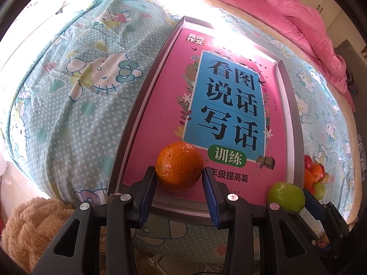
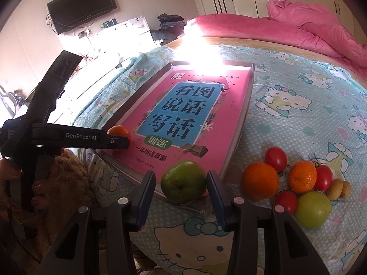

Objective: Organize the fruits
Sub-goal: 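Lower the orange onto the pink book with the left tool while the right tool lowers the green fruit, then open the left tool releasing the orange while the right tool releases the green fruit on the book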

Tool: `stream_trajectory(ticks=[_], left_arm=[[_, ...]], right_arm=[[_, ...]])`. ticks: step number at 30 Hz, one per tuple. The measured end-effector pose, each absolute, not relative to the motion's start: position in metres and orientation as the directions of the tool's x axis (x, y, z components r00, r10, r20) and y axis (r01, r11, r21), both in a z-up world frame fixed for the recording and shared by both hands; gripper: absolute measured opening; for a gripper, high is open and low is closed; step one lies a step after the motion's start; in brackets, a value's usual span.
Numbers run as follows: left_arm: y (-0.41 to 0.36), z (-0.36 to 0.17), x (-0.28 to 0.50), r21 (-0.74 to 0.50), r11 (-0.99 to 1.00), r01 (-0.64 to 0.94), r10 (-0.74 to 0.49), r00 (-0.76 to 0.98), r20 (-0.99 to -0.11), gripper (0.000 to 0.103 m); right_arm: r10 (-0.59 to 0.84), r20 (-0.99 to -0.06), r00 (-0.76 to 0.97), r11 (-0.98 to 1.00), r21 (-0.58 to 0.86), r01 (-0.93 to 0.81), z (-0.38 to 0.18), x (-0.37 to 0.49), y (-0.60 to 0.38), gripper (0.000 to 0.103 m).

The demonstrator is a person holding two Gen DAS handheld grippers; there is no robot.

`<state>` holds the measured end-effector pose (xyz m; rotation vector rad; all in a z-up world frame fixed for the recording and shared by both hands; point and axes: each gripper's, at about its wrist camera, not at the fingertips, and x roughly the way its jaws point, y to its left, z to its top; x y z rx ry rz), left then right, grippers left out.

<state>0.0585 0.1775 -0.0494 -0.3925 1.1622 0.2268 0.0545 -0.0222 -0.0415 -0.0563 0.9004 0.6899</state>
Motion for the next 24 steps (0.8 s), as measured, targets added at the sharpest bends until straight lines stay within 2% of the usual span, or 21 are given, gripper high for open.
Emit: stream_trajectory(ticks=[8,11,24], left_arm=[[0.178,-0.051,0.060,-0.175,0.909,-0.380,-0.020,0.377,-0.926,0.048],[0.178,-0.050,0.059,-0.169,0.910,-0.379,-0.016,0.375,-0.927,0.049],[0.177,-0.044,0.059,-0.172,0.913,-0.371,-0.010,0.399,-0.917,0.054]], right_arm=[[0.530,-0.726,0.438,0.787,0.230,-0.573,-0.039,0.050,-0.026,0.047],[0.525,-0.726,0.444,0.792,0.227,-0.566,-0.038,0.049,-0.029,0.052],[0.524,-0.715,0.464,0.810,0.250,-0.530,-0.036,0.053,-0.041,0.054]])
